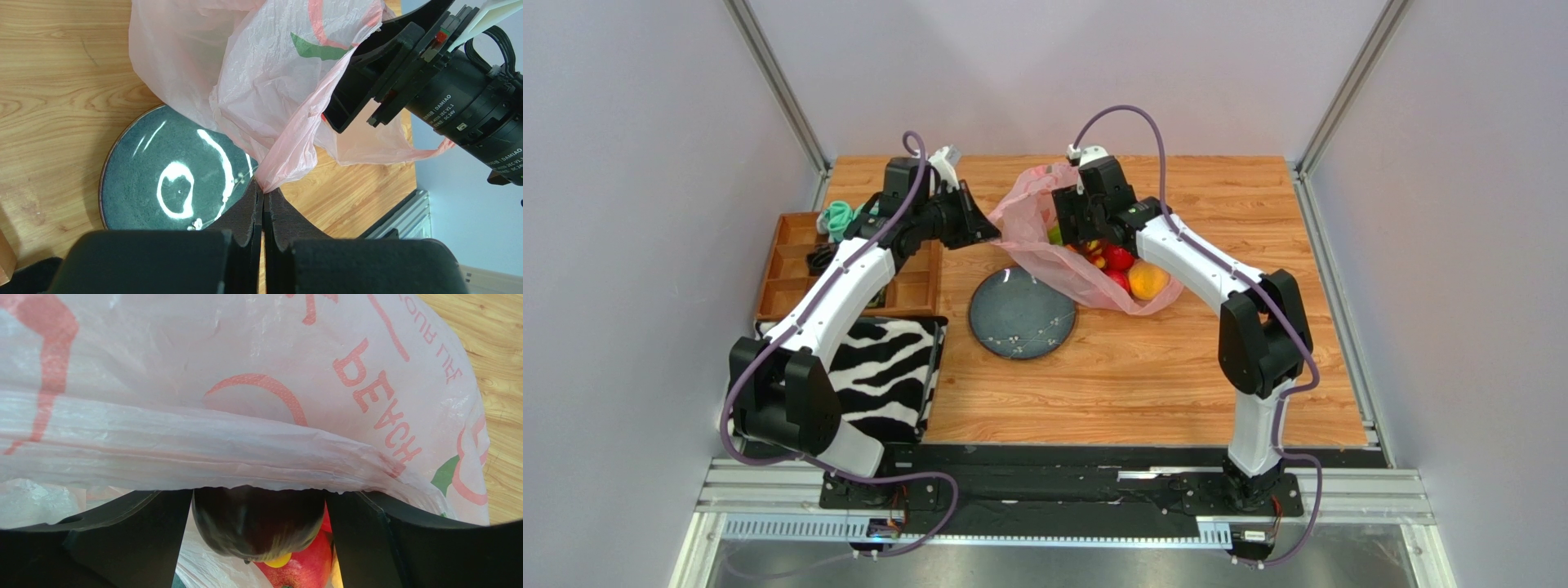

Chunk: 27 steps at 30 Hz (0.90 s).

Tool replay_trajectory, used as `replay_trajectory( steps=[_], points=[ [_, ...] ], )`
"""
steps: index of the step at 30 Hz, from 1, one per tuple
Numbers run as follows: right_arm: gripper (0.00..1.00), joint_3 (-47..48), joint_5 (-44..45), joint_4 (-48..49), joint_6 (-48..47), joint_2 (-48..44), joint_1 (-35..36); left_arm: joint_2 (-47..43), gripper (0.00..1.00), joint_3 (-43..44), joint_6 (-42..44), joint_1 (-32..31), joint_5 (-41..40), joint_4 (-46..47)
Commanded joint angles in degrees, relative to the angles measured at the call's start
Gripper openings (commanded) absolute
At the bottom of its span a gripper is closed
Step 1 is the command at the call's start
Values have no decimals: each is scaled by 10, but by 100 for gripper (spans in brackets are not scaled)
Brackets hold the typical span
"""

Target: Place the fruits into the plastic bag

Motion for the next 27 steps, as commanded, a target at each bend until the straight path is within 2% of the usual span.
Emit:
replay_trajectory(
  steps=[1,2,3,7,11,14,15,20,23,27],
  points=[
    [85,8,-20,30,-12,-41,1,-18,0,13,1,-5,8,9],
    [89,5,-32,33,-15,-47,2,-17,0,15,1,-5,8,8],
    [100,1,-39,37,-18,-51,2,-15,0,15,0,-6,8,7],
    [100,-5,-69,32,-12,-74,3,-16,0,15,-1,-7,6,8],
    [97,-56,-107,47,-1,-148,8,-19,0,16,-4,-7,-1,7],
    [96,-93,-102,33,6,-239,15,-22,0,13,-3,-7,-6,5],
    [95,-103,-91,24,10,-283,14,-23,0,12,-3,-7,-8,5],
    [93,-145,52,-109,26,-395,8,-19,0,12,-4,-7,-7,7],
    [90,-187,106,-176,42,-463,-2,-15,0,17,-1,-7,-7,5],
    [88,-265,121,-215,74,-530,-43,-12,0,26,3,-7,-8,0]
  ],
)
